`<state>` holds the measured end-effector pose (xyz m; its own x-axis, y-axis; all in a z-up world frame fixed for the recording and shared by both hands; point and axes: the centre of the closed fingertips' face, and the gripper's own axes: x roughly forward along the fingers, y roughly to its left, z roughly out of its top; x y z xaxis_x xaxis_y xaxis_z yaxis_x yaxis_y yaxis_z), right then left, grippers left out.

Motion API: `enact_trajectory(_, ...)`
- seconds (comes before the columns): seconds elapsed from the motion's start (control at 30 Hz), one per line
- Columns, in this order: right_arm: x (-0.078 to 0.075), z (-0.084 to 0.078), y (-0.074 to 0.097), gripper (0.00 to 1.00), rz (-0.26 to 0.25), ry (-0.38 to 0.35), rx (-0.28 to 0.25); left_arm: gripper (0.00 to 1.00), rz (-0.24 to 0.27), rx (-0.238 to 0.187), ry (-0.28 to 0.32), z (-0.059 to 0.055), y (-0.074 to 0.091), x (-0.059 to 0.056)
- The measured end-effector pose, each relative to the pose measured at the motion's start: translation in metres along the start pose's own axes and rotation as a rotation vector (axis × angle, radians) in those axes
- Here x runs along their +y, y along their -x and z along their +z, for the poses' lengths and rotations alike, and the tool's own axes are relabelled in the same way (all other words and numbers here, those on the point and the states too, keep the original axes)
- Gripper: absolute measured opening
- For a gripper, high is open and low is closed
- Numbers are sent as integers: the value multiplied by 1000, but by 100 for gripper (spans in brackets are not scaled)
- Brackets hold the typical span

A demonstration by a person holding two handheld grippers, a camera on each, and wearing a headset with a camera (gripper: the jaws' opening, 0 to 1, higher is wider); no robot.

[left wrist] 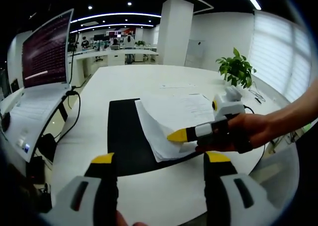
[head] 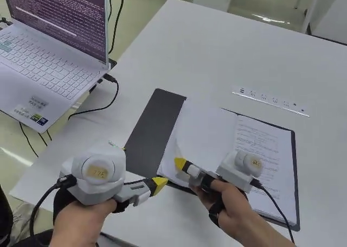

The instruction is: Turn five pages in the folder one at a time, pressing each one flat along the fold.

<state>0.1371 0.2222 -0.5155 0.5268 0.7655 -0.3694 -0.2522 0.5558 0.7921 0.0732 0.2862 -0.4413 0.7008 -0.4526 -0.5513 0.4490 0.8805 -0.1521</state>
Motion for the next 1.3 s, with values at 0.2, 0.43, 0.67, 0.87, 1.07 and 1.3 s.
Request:
enact_trajectory(0.2,-10,-8,-8,0,-27,-10,9,70,2,2,11,-4,3,2)
enact_trajectory(0.43,-22,-16,-19,2,-70,11,42,70,-2,-4,6,1,2,8)
enact_trajectory(0.67,-24,-25,-20,9,-74,2,67,70,-17,2,-2,0,2,6)
enact_trajectory(0.87,-4,-33,-17,26,30,1,106,67,-62,11,-22,-2,-3,-2)
enact_trajectory(1.07,9,-35,0,41,91,44,111,65,-123,15,-2,-4,-10,-6)
enact_trajectory(1.3,8,-37,25,41,80,76,72,58,-142,26,-29,-2,-24,-2)
